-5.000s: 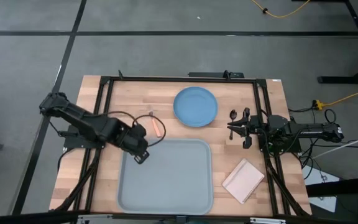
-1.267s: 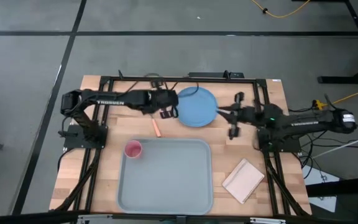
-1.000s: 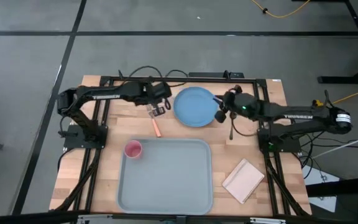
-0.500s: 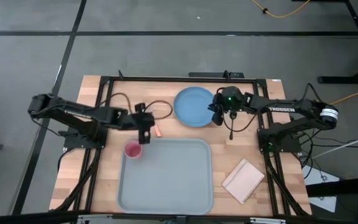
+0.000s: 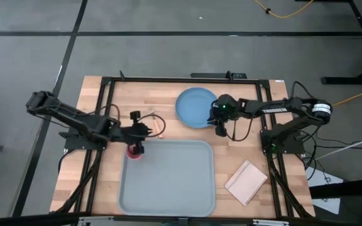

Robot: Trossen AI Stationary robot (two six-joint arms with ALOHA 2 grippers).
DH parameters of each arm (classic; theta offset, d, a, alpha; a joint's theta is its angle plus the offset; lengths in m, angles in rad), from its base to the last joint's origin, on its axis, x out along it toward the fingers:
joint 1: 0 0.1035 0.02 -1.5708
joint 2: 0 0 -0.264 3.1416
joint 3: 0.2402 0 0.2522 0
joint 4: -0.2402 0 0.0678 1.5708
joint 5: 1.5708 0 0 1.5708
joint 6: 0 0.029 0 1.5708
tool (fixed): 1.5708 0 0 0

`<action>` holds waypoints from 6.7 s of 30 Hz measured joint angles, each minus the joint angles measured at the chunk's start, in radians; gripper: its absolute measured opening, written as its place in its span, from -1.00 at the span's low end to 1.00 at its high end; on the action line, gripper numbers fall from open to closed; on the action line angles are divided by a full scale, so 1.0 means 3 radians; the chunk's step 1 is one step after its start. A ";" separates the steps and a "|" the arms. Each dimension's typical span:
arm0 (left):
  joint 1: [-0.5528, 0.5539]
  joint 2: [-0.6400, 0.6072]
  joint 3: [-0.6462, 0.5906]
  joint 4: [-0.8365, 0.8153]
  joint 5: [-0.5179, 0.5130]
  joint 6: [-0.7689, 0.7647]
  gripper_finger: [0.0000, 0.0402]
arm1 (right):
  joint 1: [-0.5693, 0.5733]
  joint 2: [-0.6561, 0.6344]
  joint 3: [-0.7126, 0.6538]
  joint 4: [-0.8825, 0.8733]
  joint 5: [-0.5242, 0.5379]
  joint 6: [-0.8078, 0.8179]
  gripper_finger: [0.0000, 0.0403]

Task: Pick and place plate/cup/fork/spoon on tray
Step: Put the blue plate to the bottom of the pink cup on the gray serving tray, then put the orange fork to the right of the blue plate on the gray serving tray

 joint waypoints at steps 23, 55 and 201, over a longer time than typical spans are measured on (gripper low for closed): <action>0.0141 -0.1939 -0.1804 0.2283 0.0669 0.0720 -0.86 | 0.0417 0.0139 0.0726 -0.0666 0.0100 -0.0495 -0.66; 0.0203 -0.2214 -0.1972 0.2281 0.1010 0.0965 -0.86 | 0.0414 0.0455 0.0720 -0.0975 0.0683 -0.0616 -0.66; 0.0203 -0.2212 -0.1973 0.2139 0.0443 0.0328 -0.86 | 0.2983 0.2173 0.3215 -0.0592 0.0496 0.1863 -0.50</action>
